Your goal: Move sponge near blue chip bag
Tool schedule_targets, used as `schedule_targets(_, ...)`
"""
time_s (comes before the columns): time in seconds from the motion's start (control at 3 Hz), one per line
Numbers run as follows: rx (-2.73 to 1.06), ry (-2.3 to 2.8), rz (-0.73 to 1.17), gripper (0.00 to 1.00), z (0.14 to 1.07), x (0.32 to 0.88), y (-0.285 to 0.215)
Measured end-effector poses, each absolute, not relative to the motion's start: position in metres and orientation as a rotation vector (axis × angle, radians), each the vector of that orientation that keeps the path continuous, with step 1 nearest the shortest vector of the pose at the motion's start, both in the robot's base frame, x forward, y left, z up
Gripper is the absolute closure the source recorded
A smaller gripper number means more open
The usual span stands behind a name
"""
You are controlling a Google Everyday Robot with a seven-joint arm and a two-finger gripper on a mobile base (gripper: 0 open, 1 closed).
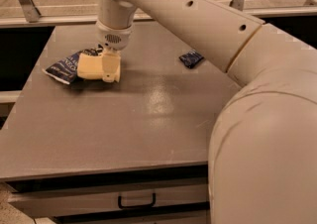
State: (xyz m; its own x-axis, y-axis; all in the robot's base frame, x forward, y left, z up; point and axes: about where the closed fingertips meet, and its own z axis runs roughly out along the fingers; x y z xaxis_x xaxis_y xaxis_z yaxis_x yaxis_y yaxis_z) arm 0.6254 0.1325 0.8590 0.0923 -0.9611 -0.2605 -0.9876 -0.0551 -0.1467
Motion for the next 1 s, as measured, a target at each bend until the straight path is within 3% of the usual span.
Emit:
schedule_targets(0.33,-2.036,1.94,0.196,0.0,0.859,0.633,0.116)
schedule_targets(1.0,-1.808,1.902,0.289,0.0,0.888,0.662,0.051)
